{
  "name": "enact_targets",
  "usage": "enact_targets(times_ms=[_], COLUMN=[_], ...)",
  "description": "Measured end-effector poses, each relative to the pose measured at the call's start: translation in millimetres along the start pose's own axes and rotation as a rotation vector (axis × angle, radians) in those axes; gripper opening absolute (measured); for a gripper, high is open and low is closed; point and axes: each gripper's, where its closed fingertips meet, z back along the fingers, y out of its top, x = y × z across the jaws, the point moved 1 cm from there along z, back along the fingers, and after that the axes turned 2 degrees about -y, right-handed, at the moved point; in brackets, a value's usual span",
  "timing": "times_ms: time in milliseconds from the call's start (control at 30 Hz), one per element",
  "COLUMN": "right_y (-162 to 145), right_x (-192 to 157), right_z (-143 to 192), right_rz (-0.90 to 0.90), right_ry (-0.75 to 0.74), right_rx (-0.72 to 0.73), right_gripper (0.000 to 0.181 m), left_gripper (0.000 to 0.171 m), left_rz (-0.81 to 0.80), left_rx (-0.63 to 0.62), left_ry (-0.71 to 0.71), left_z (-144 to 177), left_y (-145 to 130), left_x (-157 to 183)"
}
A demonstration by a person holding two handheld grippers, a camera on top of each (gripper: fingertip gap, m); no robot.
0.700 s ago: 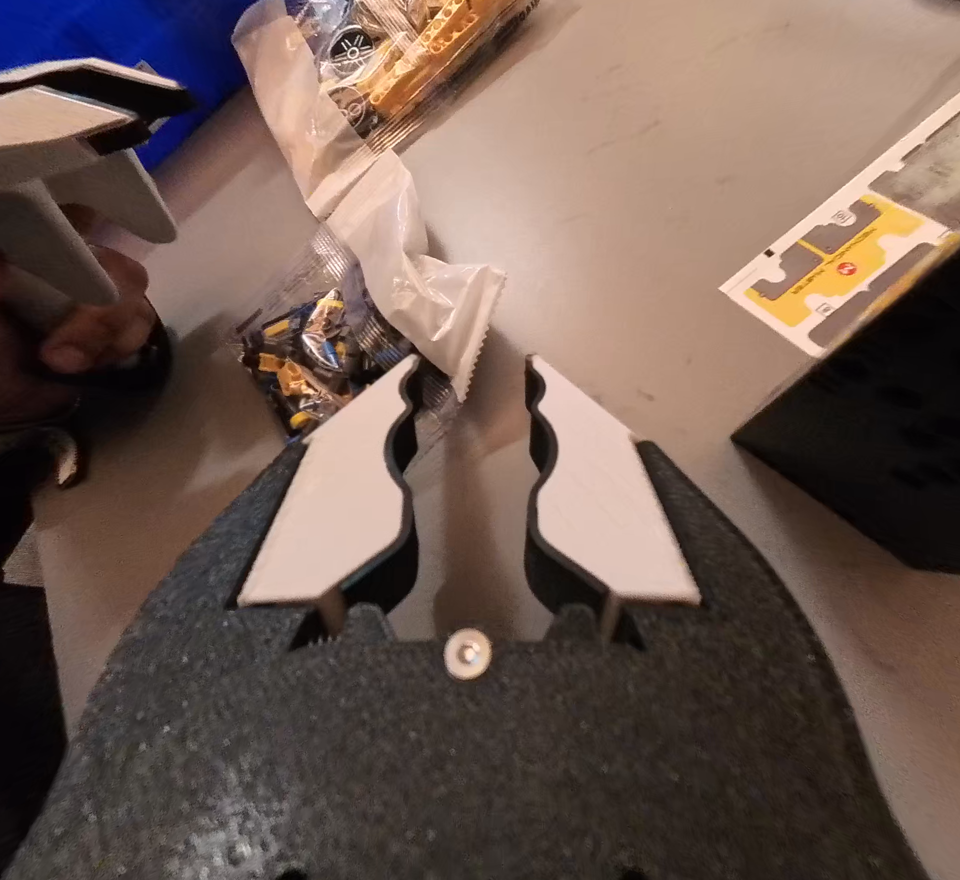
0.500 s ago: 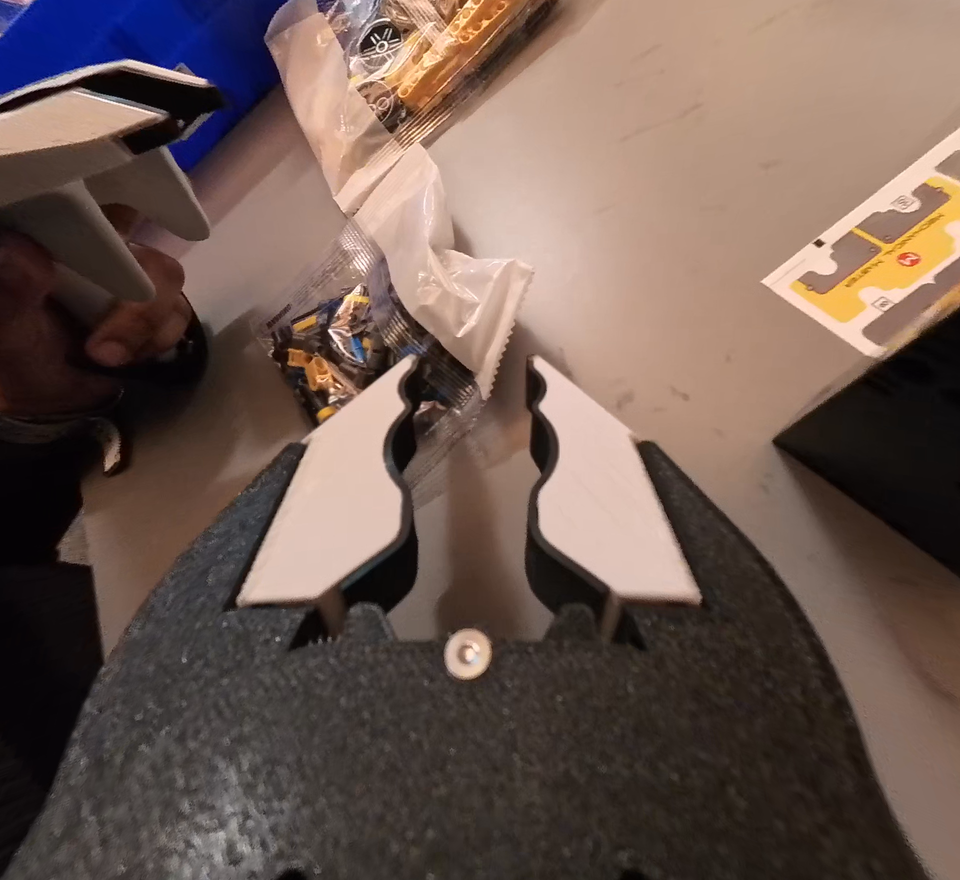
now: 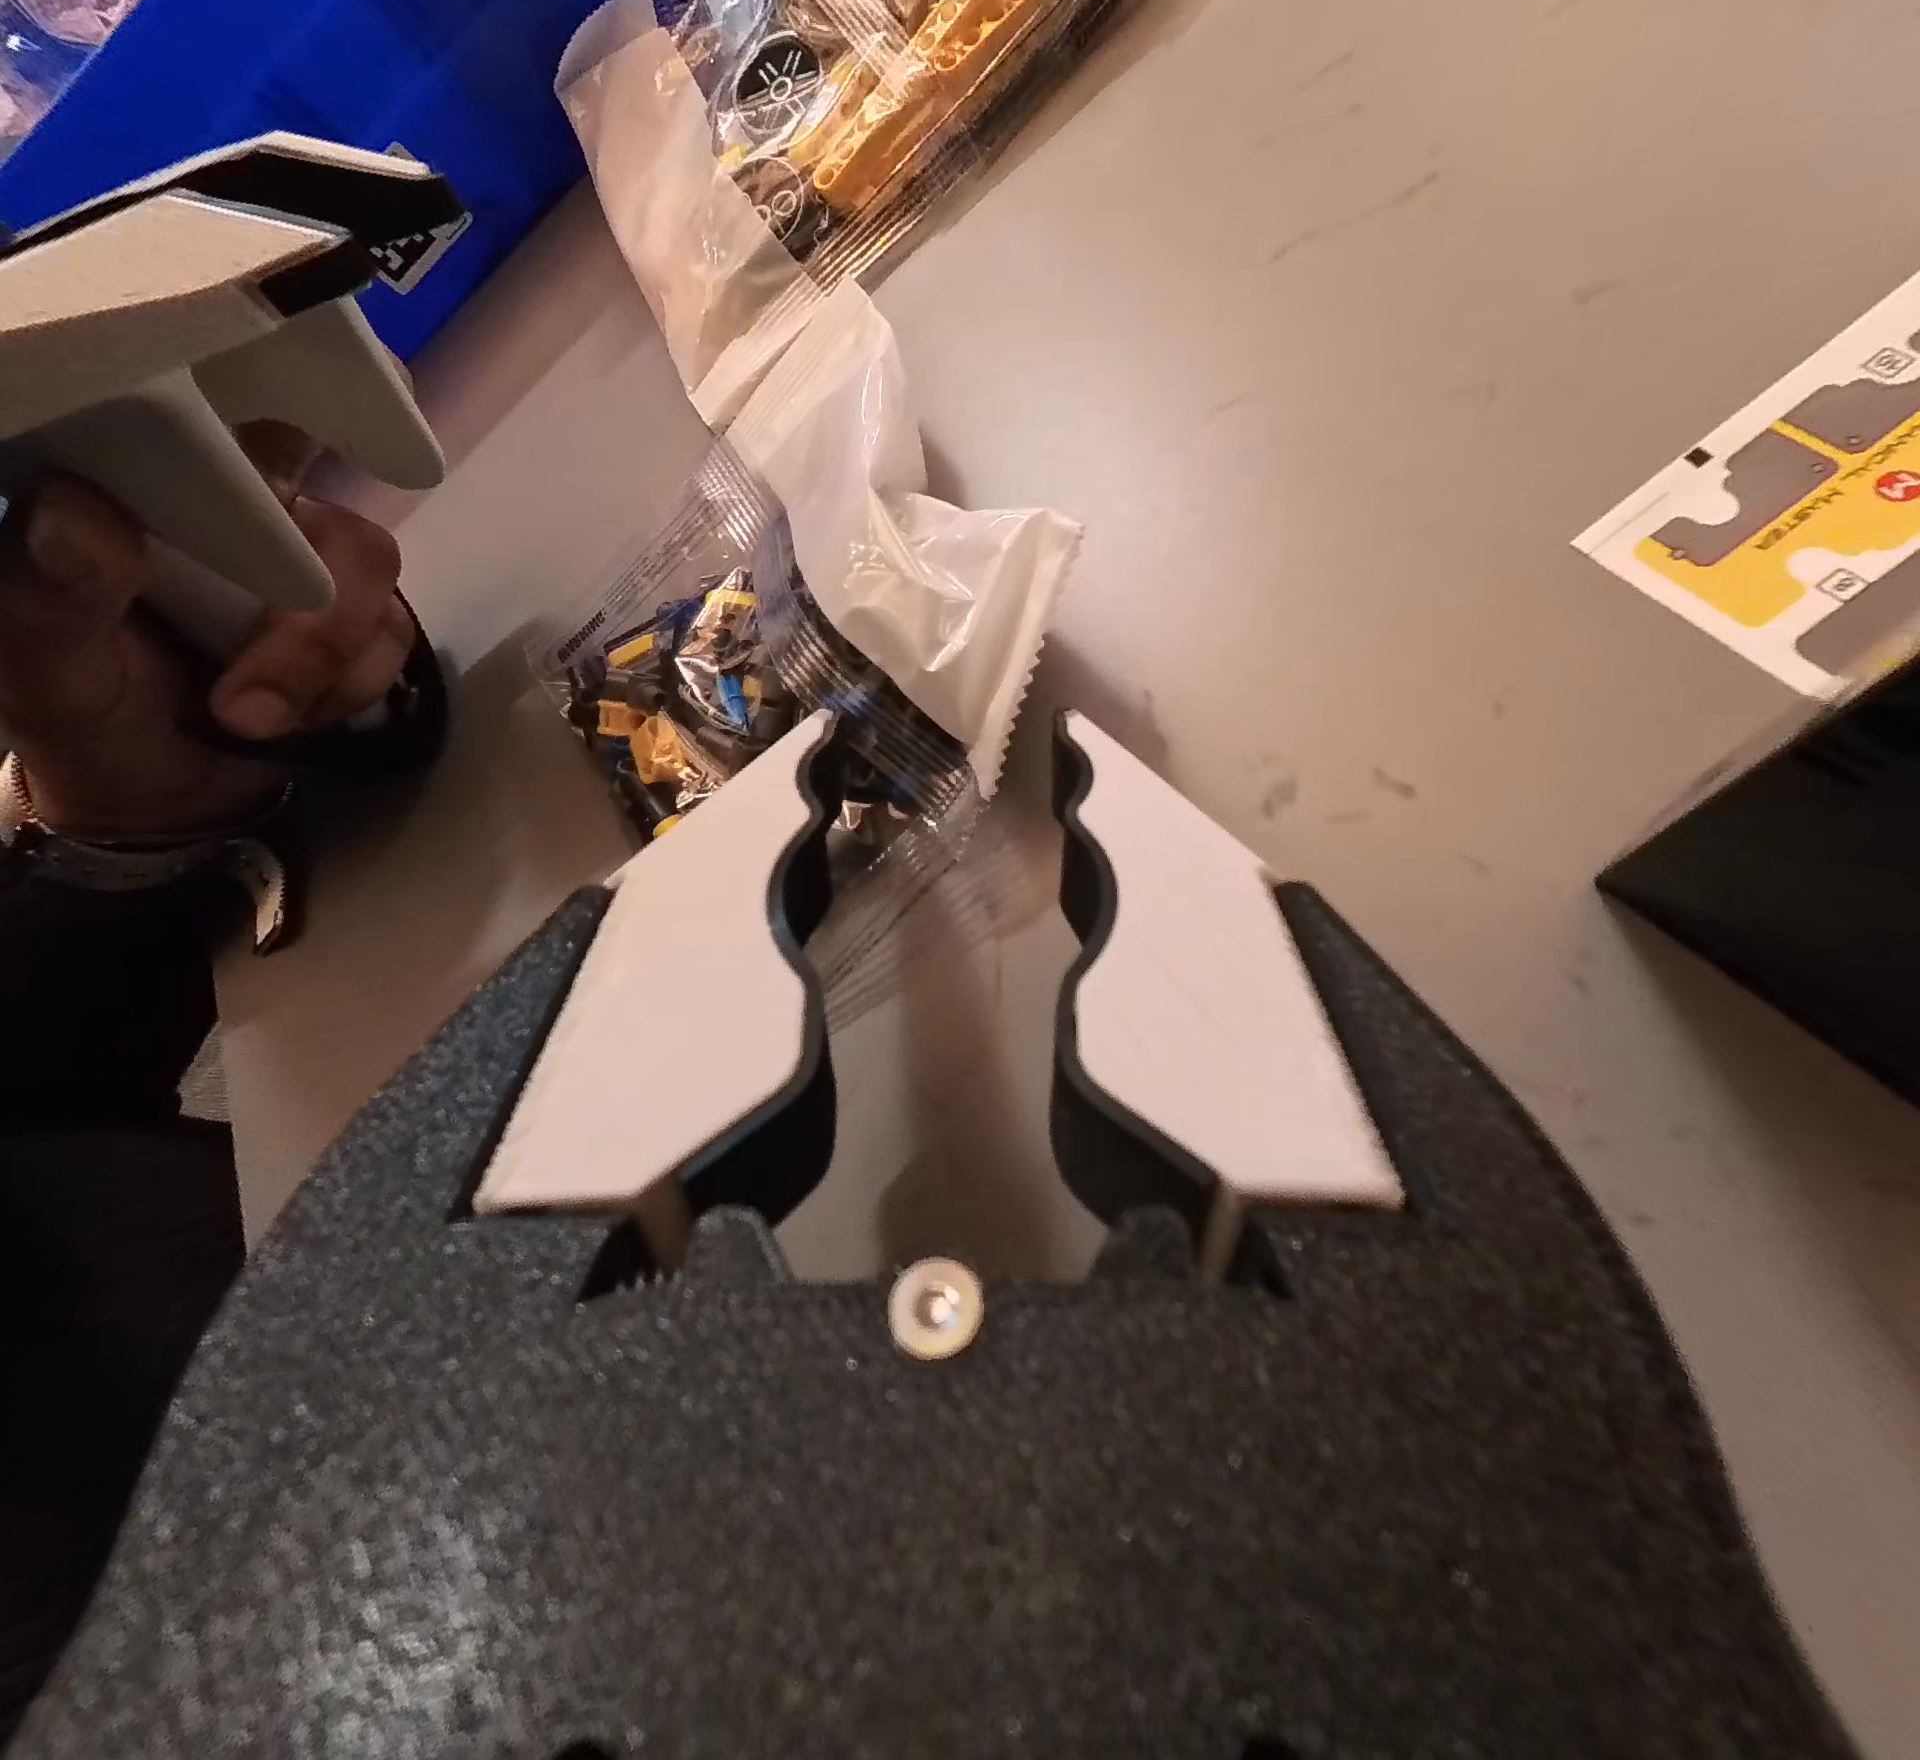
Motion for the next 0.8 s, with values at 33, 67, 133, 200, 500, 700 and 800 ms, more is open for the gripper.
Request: enact_targets(times_ms=[33, 67, 133, 200, 500, 700, 800], right_y=[-0.2, -0.2, -0.8, -0.7, -2.1, -2.4, -3.2], right_x=[0.0, -0.4, -3.3, -6.9, -9.4, -9.4, -9.0], right_z=[-0.2, -0.4, -1.1, -1.9, -5.2, -6.3, -7.3], right_rz=[-0.004, -0.010, -0.025, -0.036, 0.019, 0.032, 0.021], right_ry=[0.004, 0.010, 0.036, 0.060, 0.026, 0.022, 0.031], right_rx=[0.000, 0.000, -0.001, 0.001, -0.004, -0.003, -0.008], right_gripper=[0.039, 0.039, 0.039, 0.039, 0.039, 0.039, 0.039], left_gripper=[0.016, 0.016, 0.016, 0.016, 0.016, 0.016, 0.016], left_rz=[0.001, 0.003, 0.005, 0.005, 0.006, 0.007, 0.003], left_rx=[0.000, 0.000, 0.000, 0.002, 0.002, 0.000, -0.002], left_ry=[0.000, -0.001, -0.001, -0.001, -0.001, -0.002, -0.003], left_z=[0.0, 0.0, 0.1, 0.3, 0.3, 0.2, 0.0], left_y=[0.0, -0.1, 0.0, 0.2, 0.1, -0.1, -0.3], left_x=[-0.1, -0.2, -0.4, -0.5, -0.6, -0.4, 0.0])
